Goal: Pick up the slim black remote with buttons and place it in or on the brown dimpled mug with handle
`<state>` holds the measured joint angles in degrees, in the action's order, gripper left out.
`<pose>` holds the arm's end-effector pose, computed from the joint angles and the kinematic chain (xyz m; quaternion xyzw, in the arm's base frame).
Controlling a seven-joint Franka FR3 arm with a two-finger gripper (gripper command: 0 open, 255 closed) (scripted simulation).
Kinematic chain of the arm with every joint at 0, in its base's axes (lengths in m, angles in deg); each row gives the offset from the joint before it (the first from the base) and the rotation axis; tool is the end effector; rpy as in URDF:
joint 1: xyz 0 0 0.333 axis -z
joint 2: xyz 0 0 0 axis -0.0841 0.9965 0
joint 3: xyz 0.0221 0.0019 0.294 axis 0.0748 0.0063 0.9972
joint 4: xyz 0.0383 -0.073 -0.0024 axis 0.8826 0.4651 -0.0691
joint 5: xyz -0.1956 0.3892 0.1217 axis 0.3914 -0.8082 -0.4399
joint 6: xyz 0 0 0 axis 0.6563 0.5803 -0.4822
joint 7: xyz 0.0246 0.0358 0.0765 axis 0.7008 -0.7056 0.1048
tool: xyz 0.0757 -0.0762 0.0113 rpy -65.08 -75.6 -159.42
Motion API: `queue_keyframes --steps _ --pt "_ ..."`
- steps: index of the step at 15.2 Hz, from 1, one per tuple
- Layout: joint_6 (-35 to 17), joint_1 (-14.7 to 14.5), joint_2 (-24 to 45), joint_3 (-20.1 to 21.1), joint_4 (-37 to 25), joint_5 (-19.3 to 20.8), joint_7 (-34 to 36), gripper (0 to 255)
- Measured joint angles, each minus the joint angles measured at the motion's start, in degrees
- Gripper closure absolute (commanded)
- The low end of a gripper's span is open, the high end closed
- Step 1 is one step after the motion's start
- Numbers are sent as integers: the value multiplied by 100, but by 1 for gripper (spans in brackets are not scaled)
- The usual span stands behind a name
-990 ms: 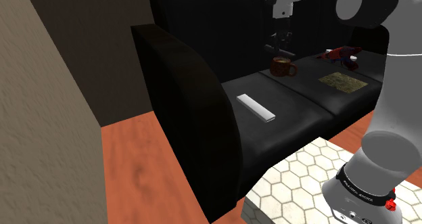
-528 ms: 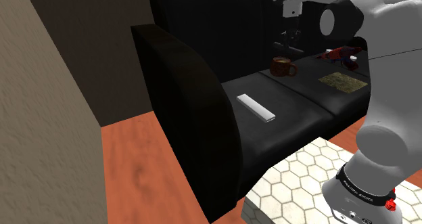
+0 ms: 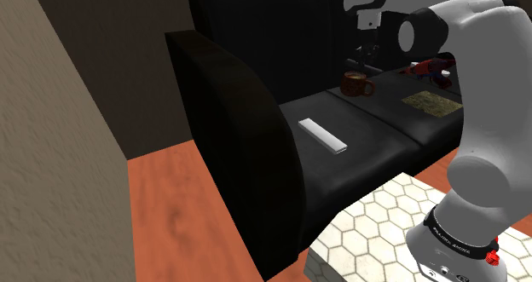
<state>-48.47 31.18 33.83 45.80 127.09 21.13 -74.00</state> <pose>0.5717 -0.4950 0.4153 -0.9865 0.1133 0.1156 0.0236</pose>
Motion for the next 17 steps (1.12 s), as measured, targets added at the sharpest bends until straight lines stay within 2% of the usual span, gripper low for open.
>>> queue_keyframes --steps 5,11,12,17 --pt "-337 -44 6 9 338 -6 10 255" --pt "-380 -52 -5 8 389 -4 10 255" --pt "-380 -52 -5 8 390 -4 10 0" --pt "-381 -52 -6 8 390 -4 10 0"
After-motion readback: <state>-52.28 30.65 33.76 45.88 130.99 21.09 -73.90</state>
